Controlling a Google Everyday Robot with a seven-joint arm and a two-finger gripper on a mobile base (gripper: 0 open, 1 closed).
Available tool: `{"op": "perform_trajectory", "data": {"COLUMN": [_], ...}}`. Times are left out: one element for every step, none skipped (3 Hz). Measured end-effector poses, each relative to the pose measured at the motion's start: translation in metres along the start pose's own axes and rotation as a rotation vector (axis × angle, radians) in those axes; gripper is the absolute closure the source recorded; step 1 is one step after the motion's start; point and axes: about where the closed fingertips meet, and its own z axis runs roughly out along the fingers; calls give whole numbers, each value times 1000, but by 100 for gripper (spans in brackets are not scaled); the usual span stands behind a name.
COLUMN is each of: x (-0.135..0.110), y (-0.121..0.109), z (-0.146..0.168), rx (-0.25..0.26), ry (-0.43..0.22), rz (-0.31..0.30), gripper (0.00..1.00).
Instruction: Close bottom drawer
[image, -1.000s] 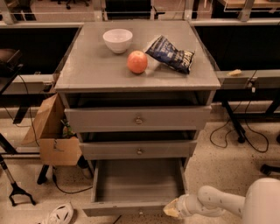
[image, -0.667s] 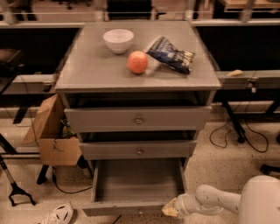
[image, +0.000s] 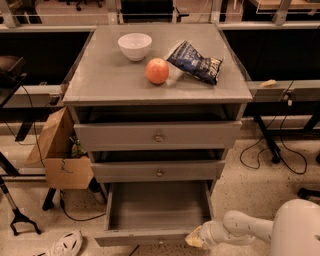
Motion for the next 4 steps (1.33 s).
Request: {"op": "perform_trajectory", "data": {"x": [-15,-11,-10,-22], "y": [-7,-3,0,-2], "z": [9,8,8,12], "rx": [-9,-9,-10,-13], "ry": [0,0,0,-7], "rz": [-24,-24,-23,-36], "gripper": [13,0,0,0]}}
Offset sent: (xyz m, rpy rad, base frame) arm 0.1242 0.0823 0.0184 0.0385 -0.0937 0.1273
